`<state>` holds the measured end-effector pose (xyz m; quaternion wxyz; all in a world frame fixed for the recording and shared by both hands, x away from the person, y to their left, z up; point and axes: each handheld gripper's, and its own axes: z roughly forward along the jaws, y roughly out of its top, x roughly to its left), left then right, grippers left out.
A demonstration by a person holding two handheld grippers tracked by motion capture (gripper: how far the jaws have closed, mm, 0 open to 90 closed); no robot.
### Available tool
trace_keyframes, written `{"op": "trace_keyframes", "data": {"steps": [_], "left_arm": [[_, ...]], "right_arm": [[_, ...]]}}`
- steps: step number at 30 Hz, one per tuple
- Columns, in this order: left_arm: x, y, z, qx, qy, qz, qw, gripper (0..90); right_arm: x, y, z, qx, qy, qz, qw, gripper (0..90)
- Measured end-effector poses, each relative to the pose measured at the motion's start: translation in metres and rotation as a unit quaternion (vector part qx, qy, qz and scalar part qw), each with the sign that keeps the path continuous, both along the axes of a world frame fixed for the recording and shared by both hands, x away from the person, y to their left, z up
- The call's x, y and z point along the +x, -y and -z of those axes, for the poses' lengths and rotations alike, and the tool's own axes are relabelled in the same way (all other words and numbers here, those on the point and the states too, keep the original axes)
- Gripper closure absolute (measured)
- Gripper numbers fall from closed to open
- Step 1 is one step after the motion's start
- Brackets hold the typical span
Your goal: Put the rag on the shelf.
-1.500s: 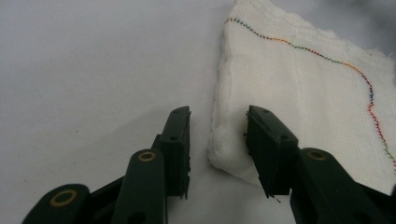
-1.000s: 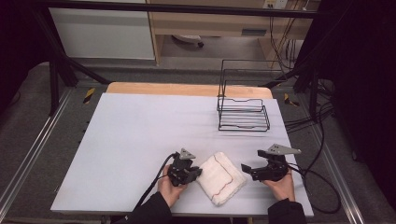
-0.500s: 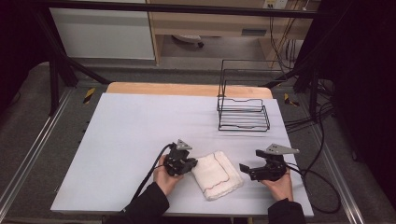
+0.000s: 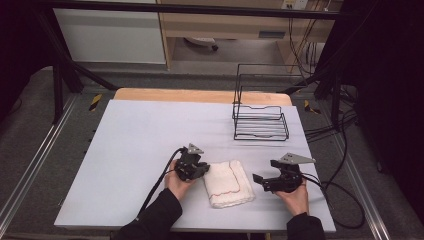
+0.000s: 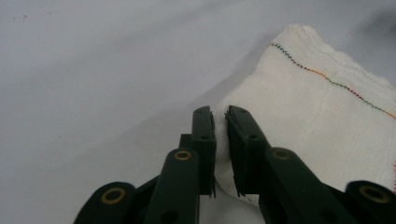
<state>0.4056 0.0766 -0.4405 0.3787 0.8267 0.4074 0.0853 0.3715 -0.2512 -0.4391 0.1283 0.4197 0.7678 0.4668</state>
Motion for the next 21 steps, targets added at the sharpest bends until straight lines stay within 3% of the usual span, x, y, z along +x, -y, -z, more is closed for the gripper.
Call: {"op": "trace_keyframes", "data": {"steps": [1,4,5,9,16,21], "left_arm": [[-0.002,-0.002,-0.001,-0.003,0.001,-0.002,1.0000,68.5],[-0.007,-0.007,-0.003,-0.002,0.014,0.001,0.9999,61.3],[-0.009,-0.009,-0.004,-0.002,0.019,0.001,0.9998,53.4],[-0.015,-0.018,-0.008,-0.009,0.029,0.007,0.9995,39.6],[-0.016,-0.027,-0.006,-0.014,0.028,0.010,0.9995,20.3],[-0.016,-0.035,-0.004,-0.031,0.027,0.006,0.9992,15.2]], "right_arm": [[0.003,-0.005,-0.001,-0.002,0.003,0.002,1.0000,3.7],[0.007,-0.011,-0.002,-0.005,0.000,0.003,1.0000,5.4],[0.013,-0.019,-0.003,-0.008,0.000,0.001,1.0000,7.6],[0.027,-0.036,-0.002,-0.022,-0.010,-0.002,0.9997,12.9],[0.045,-0.058,0.002,-0.032,-0.027,-0.011,0.9991,27.4],[0.049,-0.064,0.007,-0.029,-0.041,-0.017,0.9986,36.8]]}}
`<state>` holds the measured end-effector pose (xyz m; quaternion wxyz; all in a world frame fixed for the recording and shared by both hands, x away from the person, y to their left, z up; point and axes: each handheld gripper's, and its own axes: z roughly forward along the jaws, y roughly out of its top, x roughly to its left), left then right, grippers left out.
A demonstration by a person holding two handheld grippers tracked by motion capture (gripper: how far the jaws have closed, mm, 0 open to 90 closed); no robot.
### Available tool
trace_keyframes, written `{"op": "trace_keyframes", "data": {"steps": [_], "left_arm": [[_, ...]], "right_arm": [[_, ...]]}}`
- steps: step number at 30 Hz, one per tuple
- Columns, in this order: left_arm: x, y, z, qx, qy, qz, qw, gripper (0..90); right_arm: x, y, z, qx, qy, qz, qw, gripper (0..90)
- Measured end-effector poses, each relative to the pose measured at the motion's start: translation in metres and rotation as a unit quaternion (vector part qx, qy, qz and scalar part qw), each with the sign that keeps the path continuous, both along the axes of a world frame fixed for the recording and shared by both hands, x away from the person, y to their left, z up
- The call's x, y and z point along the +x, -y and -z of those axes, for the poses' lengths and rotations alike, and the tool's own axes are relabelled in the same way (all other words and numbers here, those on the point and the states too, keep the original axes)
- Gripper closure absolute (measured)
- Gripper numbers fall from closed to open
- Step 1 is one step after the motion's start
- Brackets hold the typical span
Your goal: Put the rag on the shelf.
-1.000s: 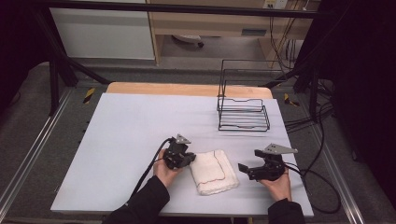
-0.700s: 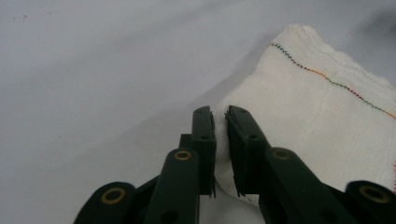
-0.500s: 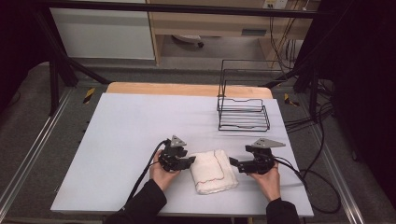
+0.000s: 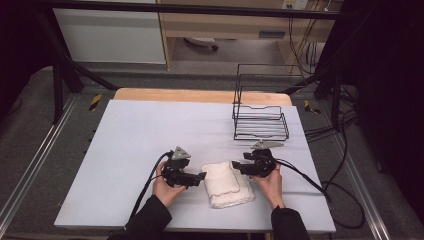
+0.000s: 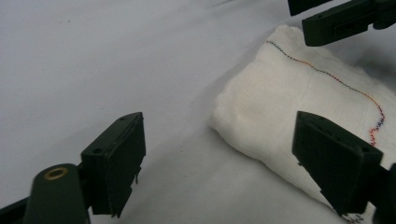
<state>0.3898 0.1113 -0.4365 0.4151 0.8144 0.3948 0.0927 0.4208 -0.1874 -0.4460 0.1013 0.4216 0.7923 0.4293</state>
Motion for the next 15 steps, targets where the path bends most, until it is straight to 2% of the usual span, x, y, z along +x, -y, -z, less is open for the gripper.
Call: {"op": "trace_keyframes", "data": {"steps": [1,8,13,14,15], "left_arm": [[0.0009,-0.0018,0.0005,0.003,0.000,-0.002,1.0000,13.3],[0.0012,-0.0036,0.0008,0.003,0.000,-0.009,1.0000,10.2],[0.0027,-0.0047,0.0003,0.000,0.000,-0.014,0.9999,10.1],[0.0031,-0.0045,0.0002,-0.002,0.000,-0.015,0.9999,10.1],[0.0033,-0.0043,-0.0001,-0.002,-0.001,-0.015,0.9999,10.4]], "right_arm": [[0.0016,-0.0011,0.0027,-0.005,-0.002,-0.003,1.0000,40.2],[0.0048,-0.0043,0.0097,-0.016,-0.016,-0.010,0.9997,47.6],[0.0034,-0.0064,0.0115,-0.002,-0.028,-0.015,0.9995,60.1],[0.0034,-0.0064,0.0115,-0.002,-0.028,-0.015,0.9995,60.1],[0.0029,-0.0067,0.0115,0.003,-0.034,-0.014,0.9993,64.9]]}}
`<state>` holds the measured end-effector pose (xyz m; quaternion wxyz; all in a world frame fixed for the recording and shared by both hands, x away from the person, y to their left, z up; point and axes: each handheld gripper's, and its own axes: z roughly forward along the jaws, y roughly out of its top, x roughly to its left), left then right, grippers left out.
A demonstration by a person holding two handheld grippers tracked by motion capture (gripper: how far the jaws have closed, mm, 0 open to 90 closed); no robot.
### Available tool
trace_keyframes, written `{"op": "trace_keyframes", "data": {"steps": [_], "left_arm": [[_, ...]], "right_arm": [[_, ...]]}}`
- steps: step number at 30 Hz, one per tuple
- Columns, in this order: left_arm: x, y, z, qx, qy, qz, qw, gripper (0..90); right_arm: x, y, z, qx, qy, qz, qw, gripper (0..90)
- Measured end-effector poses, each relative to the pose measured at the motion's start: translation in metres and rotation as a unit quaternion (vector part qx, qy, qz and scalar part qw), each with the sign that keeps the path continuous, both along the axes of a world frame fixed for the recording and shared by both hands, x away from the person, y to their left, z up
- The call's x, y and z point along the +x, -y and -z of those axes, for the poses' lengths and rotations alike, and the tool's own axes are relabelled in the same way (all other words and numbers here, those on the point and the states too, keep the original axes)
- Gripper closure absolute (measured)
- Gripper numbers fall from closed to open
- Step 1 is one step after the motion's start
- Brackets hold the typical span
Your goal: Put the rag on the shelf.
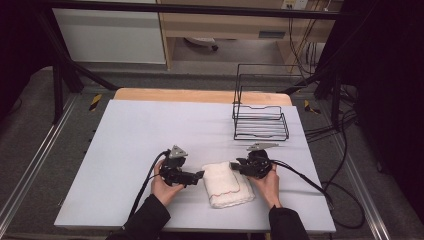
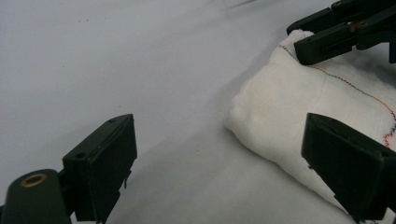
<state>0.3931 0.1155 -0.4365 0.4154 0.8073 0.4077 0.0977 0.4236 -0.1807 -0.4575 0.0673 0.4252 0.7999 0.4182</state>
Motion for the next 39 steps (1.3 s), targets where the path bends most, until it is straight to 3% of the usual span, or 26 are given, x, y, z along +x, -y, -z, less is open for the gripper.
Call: {"op": "trace_keyframes", "data": {"steps": [2,4,9,16,22,26,27,32,39], "left_arm": [[0.000,0.001,-0.001,-0.001,0.000,0.000,1.0000,10.6],[0.001,0.001,-0.002,0.000,0.001,0.001,1.0000,11.4],[0.004,0.006,-0.002,-0.007,-0.005,0.000,1.0000,15.9],[0.011,0.022,0.002,-0.008,-0.021,-0.003,0.9997,28.1],[0.017,0.041,0.008,0.009,-0.032,-0.008,0.9994,48.2],[0.022,0.042,0.012,0.001,-0.050,-0.021,0.9985,54.8],[0.023,0.042,0.012,-0.002,-0.052,-0.022,0.9984,60.7],[0.024,0.043,0.015,-0.015,-0.064,-0.016,0.9977,71.8],[0.021,0.047,0.015,-0.009,-0.059,-0.016,0.9981,78.4]], "right_arm": [[0.000,0.000,0.000,0.003,-0.004,0.002,1.0000,67.6],[-0.001,0.000,-0.001,0.014,-0.022,0.004,0.9997,76.7],[-0.006,0.001,-0.004,0.007,-0.013,0.009,0.9998,80.9],[-0.014,0.005,-0.010,-0.004,0.003,0.026,0.9996,81.2],[-0.016,0.005,-0.008,-0.008,0.008,0.028,0.9995,80.4],[-0.015,0.005,-0.007,-0.013,0.008,0.026,0.9995,80.3],[-0.015,0.005,-0.007,-0.015,0.009,0.026,0.9995,80.1],[-0.014,0.004,-0.005,-0.017,0.011,0.025,0.9995,79.4],[-0.013,0.004,-0.004,-0.022,0.016,0.020,0.9994,74.5]]}}
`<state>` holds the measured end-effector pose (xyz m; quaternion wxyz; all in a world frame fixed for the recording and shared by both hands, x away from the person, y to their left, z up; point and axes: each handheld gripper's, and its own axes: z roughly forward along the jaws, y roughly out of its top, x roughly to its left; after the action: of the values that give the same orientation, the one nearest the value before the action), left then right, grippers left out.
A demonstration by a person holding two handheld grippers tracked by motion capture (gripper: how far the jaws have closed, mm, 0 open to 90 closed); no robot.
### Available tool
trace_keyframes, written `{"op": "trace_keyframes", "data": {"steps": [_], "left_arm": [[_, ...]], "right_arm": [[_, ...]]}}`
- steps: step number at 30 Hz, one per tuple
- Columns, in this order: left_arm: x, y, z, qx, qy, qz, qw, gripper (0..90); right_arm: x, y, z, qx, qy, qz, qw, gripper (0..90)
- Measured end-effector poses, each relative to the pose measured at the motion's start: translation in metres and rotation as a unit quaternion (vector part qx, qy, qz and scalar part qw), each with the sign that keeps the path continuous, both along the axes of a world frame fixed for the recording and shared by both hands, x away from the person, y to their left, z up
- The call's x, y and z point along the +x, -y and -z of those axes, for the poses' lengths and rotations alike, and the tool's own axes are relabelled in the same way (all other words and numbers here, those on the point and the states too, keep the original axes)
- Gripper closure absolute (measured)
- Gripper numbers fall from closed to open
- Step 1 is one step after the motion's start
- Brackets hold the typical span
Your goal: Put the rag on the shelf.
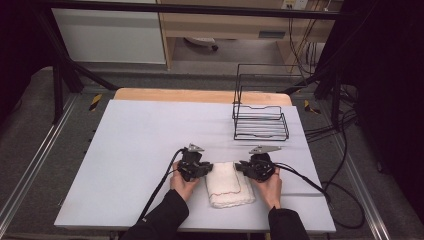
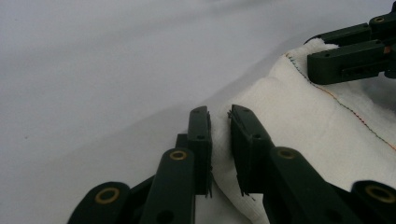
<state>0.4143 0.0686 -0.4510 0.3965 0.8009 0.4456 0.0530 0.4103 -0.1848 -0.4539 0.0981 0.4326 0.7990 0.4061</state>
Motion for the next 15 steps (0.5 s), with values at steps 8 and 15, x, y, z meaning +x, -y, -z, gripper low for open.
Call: {"op": "trace_keyframes", "data": {"steps": [8,15], "left_arm": [[-0.0021,0.0031,-0.0010,0.011,0.011,0.005,0.9999,80.9],[-0.0033,0.0035,-0.0006,0.018,0.024,0.015,0.9994,80.9]], "right_arm": [[0.0044,-0.0001,0.0017,0.001,-0.009,-0.002,1.0000,70.0],[0.0050,-0.0006,0.0016,0.015,-0.025,-0.002,0.9996,77.9]]}}
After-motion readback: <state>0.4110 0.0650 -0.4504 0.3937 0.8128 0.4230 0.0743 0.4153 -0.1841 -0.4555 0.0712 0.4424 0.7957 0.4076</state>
